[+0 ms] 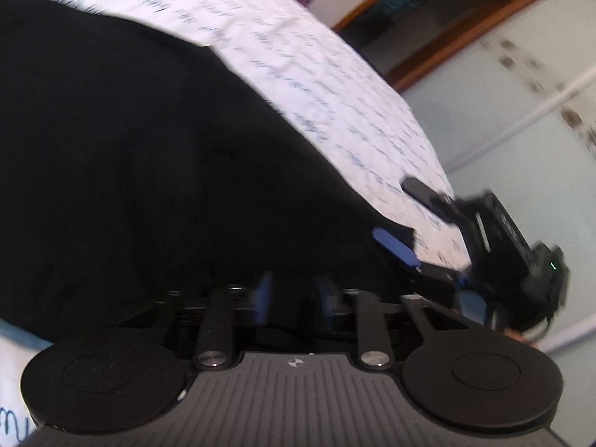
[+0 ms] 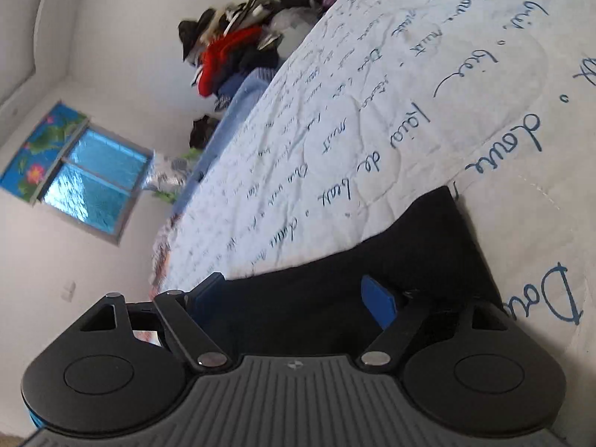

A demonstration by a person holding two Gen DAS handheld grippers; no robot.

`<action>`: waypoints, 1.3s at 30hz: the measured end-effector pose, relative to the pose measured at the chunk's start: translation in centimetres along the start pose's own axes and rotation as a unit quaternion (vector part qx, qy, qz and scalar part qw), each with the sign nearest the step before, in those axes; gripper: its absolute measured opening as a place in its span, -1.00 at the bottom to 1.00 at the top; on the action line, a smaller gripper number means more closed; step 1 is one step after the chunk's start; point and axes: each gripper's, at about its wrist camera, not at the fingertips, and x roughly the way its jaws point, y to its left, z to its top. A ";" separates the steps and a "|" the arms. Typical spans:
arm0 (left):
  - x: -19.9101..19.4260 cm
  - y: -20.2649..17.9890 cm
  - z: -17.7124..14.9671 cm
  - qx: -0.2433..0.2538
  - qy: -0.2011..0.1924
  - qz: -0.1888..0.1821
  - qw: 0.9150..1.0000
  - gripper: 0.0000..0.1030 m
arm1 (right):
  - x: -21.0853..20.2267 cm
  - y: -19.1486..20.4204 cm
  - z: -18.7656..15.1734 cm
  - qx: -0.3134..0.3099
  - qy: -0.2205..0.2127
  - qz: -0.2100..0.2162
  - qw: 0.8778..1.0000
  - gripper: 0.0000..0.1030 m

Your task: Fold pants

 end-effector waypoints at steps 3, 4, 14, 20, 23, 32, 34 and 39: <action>0.0 0.4 0.3 -0.015 0.005 -0.013 1.000 -0.53 | 0.7 1.1 -0.3 -0.032 0.005 -0.023 0.999 0.55; -0.3 0.5 0.4 -0.015 0.006 -0.015 1.000 -0.52 | 1.4 1.0 0.3 -0.023 0.006 -0.024 0.999 0.55; -12.0 2.3 -1.6 0.058 -0.148 0.078 0.984 0.22 | -1.5 8.3 -4.7 -0.162 0.016 -0.019 0.986 0.64; -16.3 5.2 -1.6 0.056 -0.196 0.253 0.946 0.29 | 3.1 12.1 -10.5 -0.283 0.043 -0.059 0.956 0.64; -18.9 7.4 -1.7 0.006 -0.221 0.277 0.935 0.29 | 5.5 15.8 -13.8 -0.391 0.067 -0.077 0.915 0.64; -24.1 12.2 -3.3 -0.068 -0.231 0.318 0.917 0.37 | 9.4 23.5 -25.2 -0.652 0.069 -0.029 0.754 0.64; -24.3 13.1 -3.6 -0.079 -0.232 0.319 0.916 0.38 | 10.6 24.2 -26.9 -0.688 0.068 -0.032 0.722 0.64; -23.9 14.3 -3.9 -0.083 -0.224 0.314 0.919 0.40 | 13.7 24.7 -28.6 -0.720 0.083 -0.049 0.687 0.64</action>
